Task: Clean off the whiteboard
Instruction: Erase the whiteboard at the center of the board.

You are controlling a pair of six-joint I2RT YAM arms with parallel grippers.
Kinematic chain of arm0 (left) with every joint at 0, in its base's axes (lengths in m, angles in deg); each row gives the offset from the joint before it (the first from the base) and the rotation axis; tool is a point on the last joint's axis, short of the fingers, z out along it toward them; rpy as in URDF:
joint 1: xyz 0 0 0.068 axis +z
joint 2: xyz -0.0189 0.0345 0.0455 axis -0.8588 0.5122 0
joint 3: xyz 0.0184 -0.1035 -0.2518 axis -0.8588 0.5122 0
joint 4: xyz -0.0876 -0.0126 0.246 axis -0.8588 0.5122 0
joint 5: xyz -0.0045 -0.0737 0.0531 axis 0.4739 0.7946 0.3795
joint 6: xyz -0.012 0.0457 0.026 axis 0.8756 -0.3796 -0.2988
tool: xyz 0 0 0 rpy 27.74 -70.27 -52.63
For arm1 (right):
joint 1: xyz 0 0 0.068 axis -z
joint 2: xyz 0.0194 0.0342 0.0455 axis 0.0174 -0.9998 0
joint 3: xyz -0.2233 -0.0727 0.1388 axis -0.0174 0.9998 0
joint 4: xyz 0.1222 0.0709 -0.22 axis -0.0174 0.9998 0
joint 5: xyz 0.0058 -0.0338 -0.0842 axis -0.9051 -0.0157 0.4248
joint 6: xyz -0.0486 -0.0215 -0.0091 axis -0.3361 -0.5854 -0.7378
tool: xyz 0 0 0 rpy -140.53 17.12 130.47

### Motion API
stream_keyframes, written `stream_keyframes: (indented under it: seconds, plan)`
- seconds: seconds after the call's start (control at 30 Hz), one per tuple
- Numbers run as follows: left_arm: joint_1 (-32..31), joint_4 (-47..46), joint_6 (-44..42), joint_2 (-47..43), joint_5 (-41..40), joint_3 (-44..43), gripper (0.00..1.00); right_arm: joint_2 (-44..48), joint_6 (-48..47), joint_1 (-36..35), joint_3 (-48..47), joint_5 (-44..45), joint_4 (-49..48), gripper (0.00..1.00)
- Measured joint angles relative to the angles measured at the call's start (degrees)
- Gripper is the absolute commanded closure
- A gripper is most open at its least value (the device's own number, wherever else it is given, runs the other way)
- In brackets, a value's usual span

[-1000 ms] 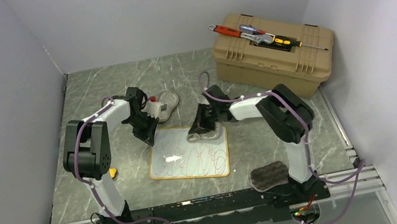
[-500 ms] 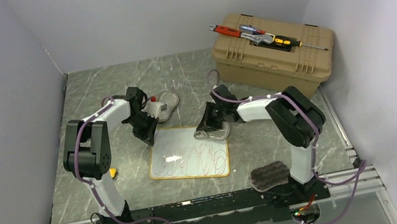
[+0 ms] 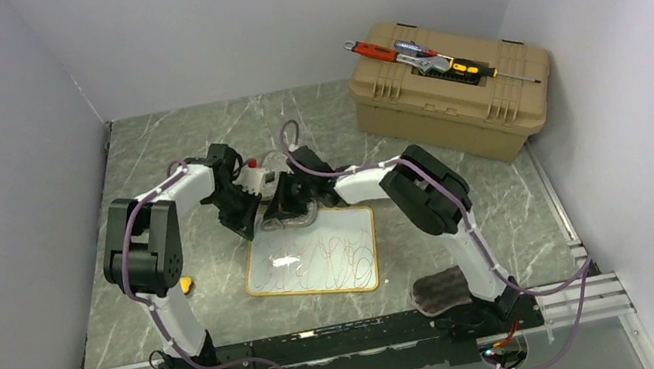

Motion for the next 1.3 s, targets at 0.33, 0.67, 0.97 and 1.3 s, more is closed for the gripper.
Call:
stream_keyframes:
  seconds: [0.33,0.67,0.97,1.3]
  plan:
    - [0.0,-0.6,-0.1,-0.4,0.0,0.4,0.98,16.6,6.1,9.2,33.0,-3.5,-17.0,1.0]
    - [0.0,-0.9,0.0,-0.7,0.1,0.7,0.98,2.9,4.9,-0.3,10.3,-2.5,-10.7,1.0]
    - [0.2,-1.5,-0.2,-1.1,0.5,1.2,0.98,22.5,4.8,12.9,41.2,-4.1,-17.8,1.0]
    - [0.4,-1.9,-0.3,-1.4,0.8,1.6,0.98,7.8,4.7,6.1,14.8,-1.1,-6.6,1.0]
